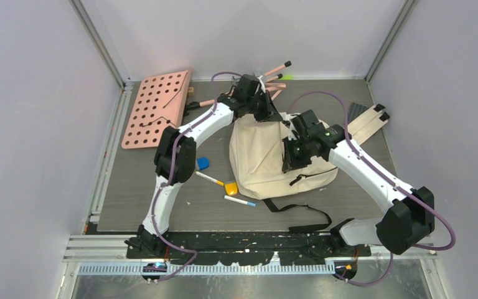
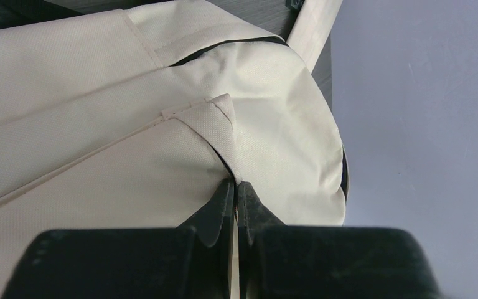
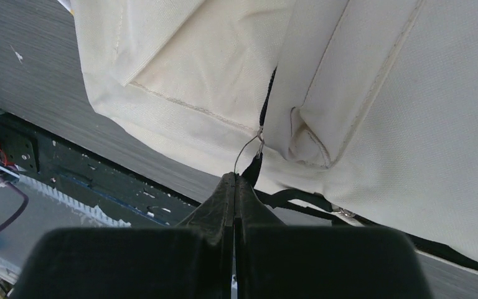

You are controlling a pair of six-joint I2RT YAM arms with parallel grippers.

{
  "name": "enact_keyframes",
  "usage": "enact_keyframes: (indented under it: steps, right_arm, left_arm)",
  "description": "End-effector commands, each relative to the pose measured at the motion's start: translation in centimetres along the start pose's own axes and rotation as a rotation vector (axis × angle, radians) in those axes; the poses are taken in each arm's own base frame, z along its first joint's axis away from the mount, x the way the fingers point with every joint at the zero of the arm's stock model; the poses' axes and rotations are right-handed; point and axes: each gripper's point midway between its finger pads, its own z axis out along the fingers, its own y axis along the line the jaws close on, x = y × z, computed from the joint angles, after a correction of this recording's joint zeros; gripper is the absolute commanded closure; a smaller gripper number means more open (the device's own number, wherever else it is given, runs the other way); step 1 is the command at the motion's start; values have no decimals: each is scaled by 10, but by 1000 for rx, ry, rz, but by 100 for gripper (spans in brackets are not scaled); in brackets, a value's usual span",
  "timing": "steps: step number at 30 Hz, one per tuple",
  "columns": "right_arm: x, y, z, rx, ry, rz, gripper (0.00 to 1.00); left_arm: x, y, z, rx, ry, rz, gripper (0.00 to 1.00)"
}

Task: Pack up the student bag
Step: Unzip the student bag at the center of the board.

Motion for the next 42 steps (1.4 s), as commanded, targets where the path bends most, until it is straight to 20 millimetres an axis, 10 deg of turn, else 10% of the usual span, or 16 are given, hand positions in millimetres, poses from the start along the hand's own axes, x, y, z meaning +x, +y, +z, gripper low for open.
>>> enact_keyframes:
  steps: [1, 9, 16, 20, 24, 31, 42]
  right_arm:
    - [47, 9, -19, -11, 171, 78, 99]
    - [43, 8, -29, 17, 155, 91, 99]
    - [-30, 11, -53, 76, -136, 73, 97]
    - [-54, 10, -57, 100, -216, 60, 71]
    - [-77, 8, -59, 120, -306, 17, 48]
    - [-103, -12, -47, 238, -379, 15, 41]
    - [-133, -27, 2, 341, -327, -54, 41]
  left_arm:
    - [-93, -17, -27, 43, -298, 93, 100]
    - [-94, -18, -29, 56, -294, 108, 100]
    - [-78, -17, -35, 69, -254, 135, 100]
    - [-70, -22, -38, 101, -215, 151, 97]
    - [-63, -23, -46, 103, -200, 188, 74]
    - [-59, -29, -71, 88, -236, 273, 45]
    - [-32, -19, -114, 13, -240, 334, 43]
